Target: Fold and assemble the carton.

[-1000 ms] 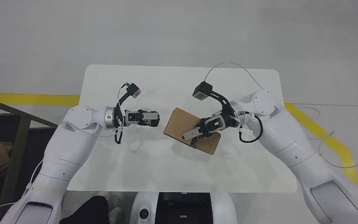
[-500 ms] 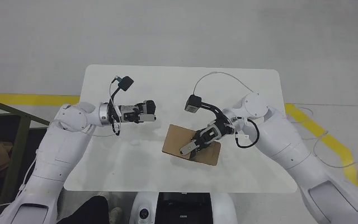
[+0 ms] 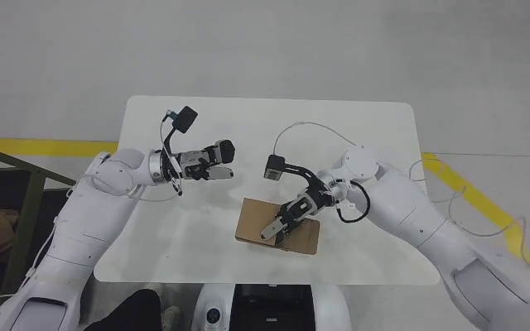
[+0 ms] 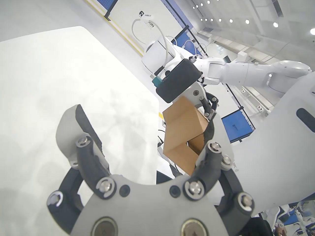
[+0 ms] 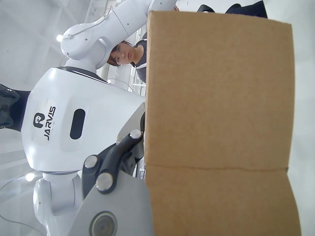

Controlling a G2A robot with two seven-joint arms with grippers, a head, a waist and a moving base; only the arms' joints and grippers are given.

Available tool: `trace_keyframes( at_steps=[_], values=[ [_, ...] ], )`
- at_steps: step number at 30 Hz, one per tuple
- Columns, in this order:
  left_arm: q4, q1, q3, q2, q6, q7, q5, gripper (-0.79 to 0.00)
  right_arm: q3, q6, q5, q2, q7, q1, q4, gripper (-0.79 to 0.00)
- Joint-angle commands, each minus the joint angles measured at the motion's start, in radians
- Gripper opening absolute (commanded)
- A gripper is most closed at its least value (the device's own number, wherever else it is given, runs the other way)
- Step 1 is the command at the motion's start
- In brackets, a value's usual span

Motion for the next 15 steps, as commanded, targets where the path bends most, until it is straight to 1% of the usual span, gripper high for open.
trace_keyframes(
  at_steps=[1,4,6,9,10,11,13,15],
  values=[
    [0.0,0.0,0.0,0.0,0.0,0.0,0.0,0.0,0.0,0.0,0.0,0.0,0.0,0.0,0.0,-0.785],
    [0.0,0.0,0.0,0.0,0.0,0.0,0.0,0.0,0.0,0.0,0.0,0.0,0.0,0.0,0.0,-0.785],
    [-0.001,0.007,-0.008,-0.002,-0.007,0.048,0.038,0.0,0.0,0.002,-0.002,0.0,-0.008,-0.003,-0.002,-0.785],
    [0.015,0.033,-0.012,-0.006,-0.098,0.129,0.158,0.0,0.012,-0.012,-0.034,0.001,-0.036,-0.027,-0.01,-0.785],
    [0.028,0.039,-0.018,-0.009,-0.148,0.163,0.205,0.0,0.017,-0.027,-0.042,0.002,-0.031,-0.033,-0.004,-0.785],
    [0.041,0.045,-0.021,-0.009,-0.187,0.188,0.293,0.0,0.018,-0.028,-0.056,0.002,-0.028,-0.038,0.006,-0.785],
    [0.039,0.068,-0.012,-0.017,-0.196,0.265,0.361,0.0,0.015,-0.02,-0.082,-0.001,-0.02,-0.043,0.031,-0.785],
    [0.018,0.087,-0.016,-0.02,-0.196,0.335,0.468,0.0,0.008,-0.007,-0.115,-0.005,-0.007,-0.041,0.057,-0.785]
  ],
)
